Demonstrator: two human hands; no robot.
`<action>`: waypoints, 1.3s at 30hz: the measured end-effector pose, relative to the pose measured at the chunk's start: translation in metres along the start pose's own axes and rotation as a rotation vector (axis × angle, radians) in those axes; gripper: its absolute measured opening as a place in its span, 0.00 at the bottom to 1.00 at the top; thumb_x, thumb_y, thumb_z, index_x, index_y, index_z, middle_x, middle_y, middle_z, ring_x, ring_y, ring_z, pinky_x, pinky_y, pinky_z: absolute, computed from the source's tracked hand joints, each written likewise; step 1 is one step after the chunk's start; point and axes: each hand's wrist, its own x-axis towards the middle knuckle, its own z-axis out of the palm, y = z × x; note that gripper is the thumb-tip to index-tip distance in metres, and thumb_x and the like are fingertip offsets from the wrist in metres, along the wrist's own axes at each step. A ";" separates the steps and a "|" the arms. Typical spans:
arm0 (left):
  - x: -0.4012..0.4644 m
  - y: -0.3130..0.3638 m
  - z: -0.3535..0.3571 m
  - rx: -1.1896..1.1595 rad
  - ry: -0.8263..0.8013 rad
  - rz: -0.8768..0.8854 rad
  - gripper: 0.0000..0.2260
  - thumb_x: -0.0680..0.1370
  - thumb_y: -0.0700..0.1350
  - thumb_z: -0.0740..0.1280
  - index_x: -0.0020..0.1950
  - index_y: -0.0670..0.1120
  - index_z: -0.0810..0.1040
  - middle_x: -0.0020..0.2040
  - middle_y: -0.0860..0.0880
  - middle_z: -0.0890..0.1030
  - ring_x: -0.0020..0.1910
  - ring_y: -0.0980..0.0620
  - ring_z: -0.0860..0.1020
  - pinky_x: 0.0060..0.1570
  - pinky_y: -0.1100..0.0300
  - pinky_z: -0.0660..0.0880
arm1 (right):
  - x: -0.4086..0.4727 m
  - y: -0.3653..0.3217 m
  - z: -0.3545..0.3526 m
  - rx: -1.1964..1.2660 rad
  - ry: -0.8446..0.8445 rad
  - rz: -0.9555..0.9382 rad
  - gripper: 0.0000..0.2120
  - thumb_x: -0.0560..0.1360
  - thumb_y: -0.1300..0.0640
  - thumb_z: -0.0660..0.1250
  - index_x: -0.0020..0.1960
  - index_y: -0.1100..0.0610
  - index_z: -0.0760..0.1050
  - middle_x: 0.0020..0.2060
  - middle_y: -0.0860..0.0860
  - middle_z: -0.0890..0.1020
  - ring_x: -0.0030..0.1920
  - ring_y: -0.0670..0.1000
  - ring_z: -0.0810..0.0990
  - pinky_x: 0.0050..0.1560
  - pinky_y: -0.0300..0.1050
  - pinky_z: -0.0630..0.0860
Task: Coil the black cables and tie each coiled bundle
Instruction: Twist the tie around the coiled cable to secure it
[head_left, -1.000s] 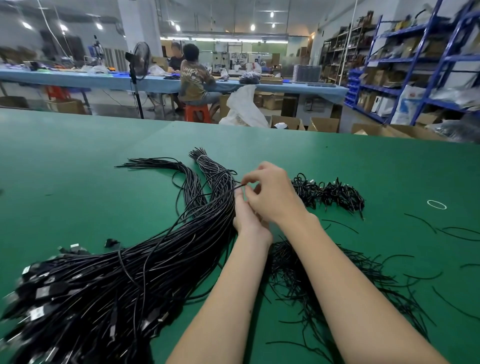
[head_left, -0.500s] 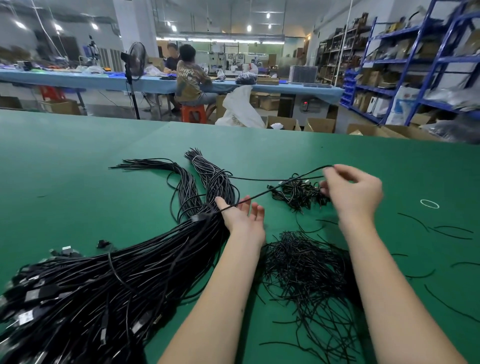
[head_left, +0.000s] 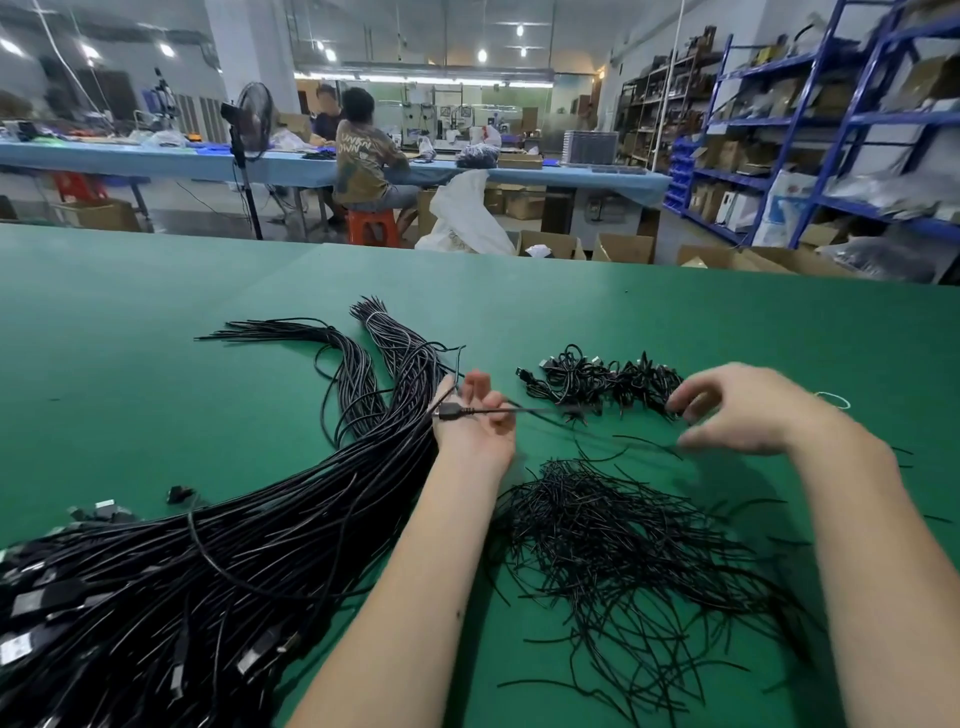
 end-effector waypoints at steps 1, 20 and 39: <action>0.001 0.002 0.001 -0.001 -0.004 0.016 0.11 0.83 0.48 0.59 0.41 0.48 0.71 0.27 0.53 0.78 0.17 0.58 0.64 0.17 0.69 0.59 | -0.005 -0.003 -0.002 -0.093 -0.144 0.019 0.27 0.71 0.52 0.79 0.67 0.43 0.76 0.64 0.48 0.80 0.59 0.52 0.80 0.59 0.45 0.75; 0.001 0.001 0.003 -0.010 0.047 0.285 0.16 0.82 0.42 0.55 0.61 0.52 0.80 0.43 0.49 0.79 0.31 0.53 0.71 0.28 0.63 0.68 | -0.006 -0.035 0.046 0.874 0.024 -0.409 0.04 0.77 0.50 0.73 0.48 0.47 0.87 0.34 0.47 0.83 0.27 0.45 0.70 0.36 0.42 0.74; -0.015 -0.045 0.016 0.703 -0.504 -0.010 0.30 0.86 0.58 0.45 0.62 0.39 0.79 0.61 0.39 0.82 0.63 0.46 0.80 0.60 0.57 0.77 | -0.016 -0.002 0.064 0.886 -0.271 -0.350 0.10 0.77 0.49 0.71 0.50 0.53 0.86 0.36 0.55 0.85 0.28 0.49 0.77 0.32 0.38 0.75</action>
